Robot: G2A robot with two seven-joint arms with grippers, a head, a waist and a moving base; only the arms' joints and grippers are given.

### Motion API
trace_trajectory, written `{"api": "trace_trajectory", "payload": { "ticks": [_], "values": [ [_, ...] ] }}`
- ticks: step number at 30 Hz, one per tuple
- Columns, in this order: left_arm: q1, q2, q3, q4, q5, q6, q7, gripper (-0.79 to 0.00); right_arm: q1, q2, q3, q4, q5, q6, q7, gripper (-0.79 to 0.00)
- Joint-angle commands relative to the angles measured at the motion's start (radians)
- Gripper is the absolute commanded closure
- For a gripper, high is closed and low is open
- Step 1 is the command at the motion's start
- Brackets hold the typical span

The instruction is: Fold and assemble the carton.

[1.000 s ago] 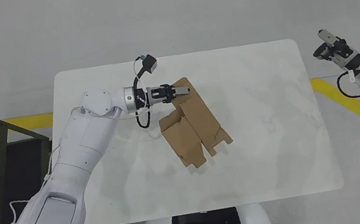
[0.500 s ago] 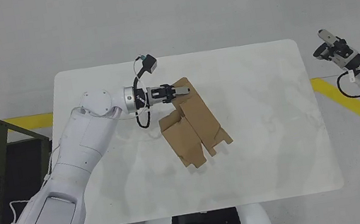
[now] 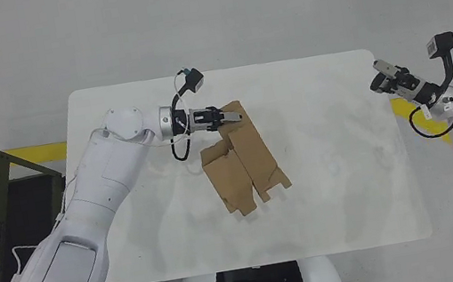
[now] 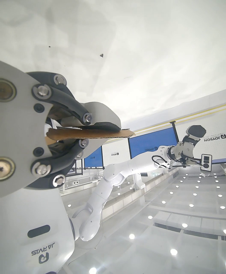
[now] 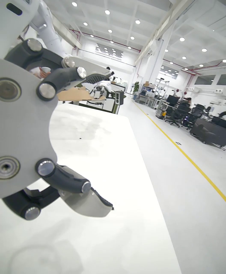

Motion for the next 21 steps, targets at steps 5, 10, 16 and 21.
{"api": "trace_trajectory", "payload": {
  "ticks": [5,10,16,21],
  "values": [
    [-0.061,-0.033,0.058,0.09,-0.019,-0.033,-0.078,0.0,-0.013,-0.009,-0.066,-0.031,0.062,-0.016,0.133,-0.785],
    [-0.097,-0.059,0.105,0.137,-0.038,-0.037,-0.102,0.0,-0.019,-0.018,-0.114,-0.054,0.179,-0.002,0.27,-0.785],
    [-0.128,-0.077,0.154,0.144,-0.061,-0.026,-0.114,0.0,-0.037,-0.028,-0.188,-0.12,0.27,0.063,0.362,-0.785],
    [-0.142,-0.085,0.196,0.137,-0.078,-0.017,-0.123,0.0,-0.044,-0.039,-0.238,-0.147,0.354,0.103,0.403,-0.785]
  ]
}}
